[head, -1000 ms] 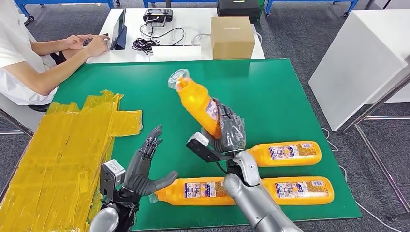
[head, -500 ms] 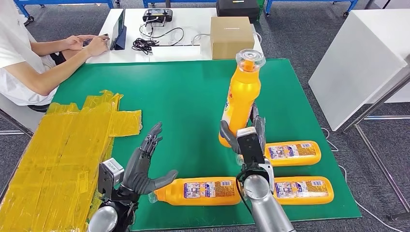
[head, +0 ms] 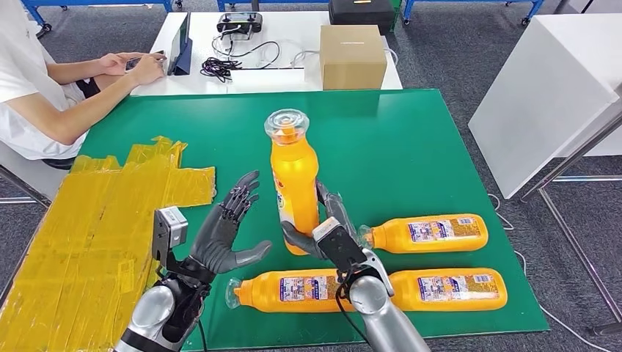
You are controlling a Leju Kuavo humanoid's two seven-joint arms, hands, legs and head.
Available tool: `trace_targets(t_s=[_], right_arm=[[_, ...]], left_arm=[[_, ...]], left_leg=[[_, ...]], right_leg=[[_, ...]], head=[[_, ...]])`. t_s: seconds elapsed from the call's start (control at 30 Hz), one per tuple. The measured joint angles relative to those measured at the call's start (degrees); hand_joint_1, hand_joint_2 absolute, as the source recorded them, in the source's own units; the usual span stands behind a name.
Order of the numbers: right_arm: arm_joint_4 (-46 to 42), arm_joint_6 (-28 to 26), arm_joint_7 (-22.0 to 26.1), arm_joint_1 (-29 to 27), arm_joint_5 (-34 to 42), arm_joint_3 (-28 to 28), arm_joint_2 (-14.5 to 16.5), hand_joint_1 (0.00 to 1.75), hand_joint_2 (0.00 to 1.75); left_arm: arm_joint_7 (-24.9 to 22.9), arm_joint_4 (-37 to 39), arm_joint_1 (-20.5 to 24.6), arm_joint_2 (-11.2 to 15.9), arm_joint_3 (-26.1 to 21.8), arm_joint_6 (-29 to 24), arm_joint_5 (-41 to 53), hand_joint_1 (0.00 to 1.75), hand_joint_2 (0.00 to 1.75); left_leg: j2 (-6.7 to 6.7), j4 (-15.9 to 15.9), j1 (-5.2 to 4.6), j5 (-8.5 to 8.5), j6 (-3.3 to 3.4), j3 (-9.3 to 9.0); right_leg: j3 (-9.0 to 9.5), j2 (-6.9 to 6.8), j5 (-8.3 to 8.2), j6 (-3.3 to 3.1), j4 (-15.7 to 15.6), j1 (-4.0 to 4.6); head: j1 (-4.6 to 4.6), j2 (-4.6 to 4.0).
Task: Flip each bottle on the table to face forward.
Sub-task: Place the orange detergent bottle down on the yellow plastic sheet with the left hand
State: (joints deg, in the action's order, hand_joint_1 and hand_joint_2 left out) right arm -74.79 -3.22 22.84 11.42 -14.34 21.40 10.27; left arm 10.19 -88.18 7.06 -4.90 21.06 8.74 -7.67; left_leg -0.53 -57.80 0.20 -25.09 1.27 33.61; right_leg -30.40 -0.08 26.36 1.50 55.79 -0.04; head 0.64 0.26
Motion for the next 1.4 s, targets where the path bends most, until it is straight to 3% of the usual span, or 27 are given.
trace_targets(t_s=[0.2,0.47,0.77,0.9,1.4], right_arm=[[1.5,-0.7,0.2,0.1,-4.4,2.6,0.2,1.75,1.75],[6.8,-7.9,0.5,0.8,-15.1,11.1,1.3,1.75,1.75],[11.8,-16.1,-0.3,3.3,-25.3,15.7,1.7,1.75,1.75],[12.5,-17.6,-1.3,4.4,-28.3,17.5,1.5,1.75,1.75],[11.3,-18.6,-1.7,3.8,-26.6,20.0,0.1,1.75,1.75]], left_arm=[[-1.2,0.3,0.8,0.2,0.0,0.0,-3.3,0.00,1.75],[-1.9,0.9,2.5,0.5,0.7,-0.2,-6.7,0.00,1.75],[-1.0,0.6,2.2,1.2,1.3,-0.4,-6.6,0.00,1.75],[-0.4,0.6,2.0,1.5,1.3,-0.5,-7.0,1.75,1.75],[1.5,-1.8,-1.0,1.4,0.8,-2.7,-8.2,1.75,1.75]], left_leg=[[0.00,0.0,0.00,0.00,0.00,0.00],[0.02,0.0,0.05,0.01,0.00,0.00],[0.04,0.0,0.01,0.01,0.00,0.00],[0.04,0.0,0.02,0.01,0.00,-0.01],[0.09,0.0,0.02,0.00,-0.01,0.01]], right_leg=[[0.00,0.00,0.00,0.00,0.0,0.00],[-0.01,0.01,0.00,-0.01,0.0,0.02],[-0.03,0.02,0.00,-0.01,0.0,0.01],[-0.03,0.02,0.00,0.00,0.0,0.00],[-0.11,0.04,0.00,-0.01,0.0,0.00]], head=[[-0.01,0.00],[-0.01,0.00],[0.00,0.00],[-0.01,0.00],[-0.01,0.00]])
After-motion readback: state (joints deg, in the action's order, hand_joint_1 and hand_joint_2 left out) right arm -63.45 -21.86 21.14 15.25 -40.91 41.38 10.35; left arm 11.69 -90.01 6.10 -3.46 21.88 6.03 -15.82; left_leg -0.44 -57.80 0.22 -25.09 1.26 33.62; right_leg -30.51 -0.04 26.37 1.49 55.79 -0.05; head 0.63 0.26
